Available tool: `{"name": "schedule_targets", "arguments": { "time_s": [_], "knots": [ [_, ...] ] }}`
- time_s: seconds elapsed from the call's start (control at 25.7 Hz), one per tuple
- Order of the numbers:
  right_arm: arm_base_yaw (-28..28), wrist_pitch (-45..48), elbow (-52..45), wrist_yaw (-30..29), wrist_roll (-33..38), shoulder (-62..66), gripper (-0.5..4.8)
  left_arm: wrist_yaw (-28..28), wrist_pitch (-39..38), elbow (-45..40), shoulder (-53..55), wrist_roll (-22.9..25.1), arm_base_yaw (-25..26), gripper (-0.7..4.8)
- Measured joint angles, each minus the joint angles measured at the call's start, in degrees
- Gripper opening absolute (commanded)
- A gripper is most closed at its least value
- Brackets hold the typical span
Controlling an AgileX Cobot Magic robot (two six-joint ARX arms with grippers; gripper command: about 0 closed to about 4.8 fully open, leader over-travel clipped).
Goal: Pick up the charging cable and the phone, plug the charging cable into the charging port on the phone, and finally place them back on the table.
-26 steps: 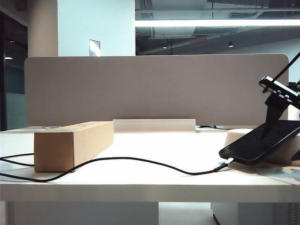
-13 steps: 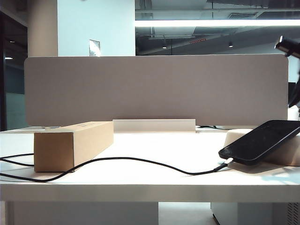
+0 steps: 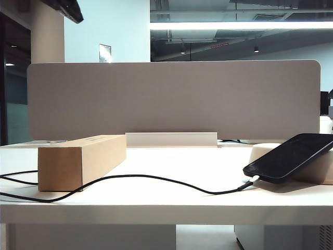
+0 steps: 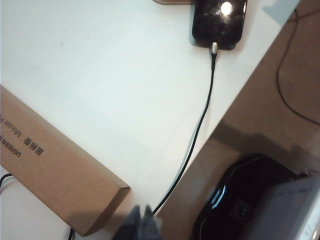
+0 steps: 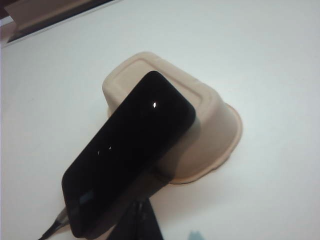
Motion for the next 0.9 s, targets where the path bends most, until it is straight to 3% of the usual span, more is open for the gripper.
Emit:
{"name": "schedule_targets", "arguments": {
  "time_s": [0.19,0.35,0.62,0.9],
  "knots": [
    [0.00,4.11,-5.46,3.19,-0.96,-7.23,-0.01,-0.44,9.09,-9.81,-7.58,-3.61,1.25,-0.06],
    [0.00,7.43,-8.44,4.31,-5.99,-8.59,-0.01,-0.44,14.84,-17.84,-14.16,-4.17,1.16,-0.06],
    [0.00,16.33,-13.27,4.26,-7.43,-8.74,-0.01,-1.09,14.80,-22.08,-19.76,-6.45,1.14,-0.06],
    [0.00,16.13,-15.39,4.33,-7.50,-8.63,-0.01,-2.86,14.99,-22.01,-22.51,-7.69,1.14,-0.06]
  ]
}}
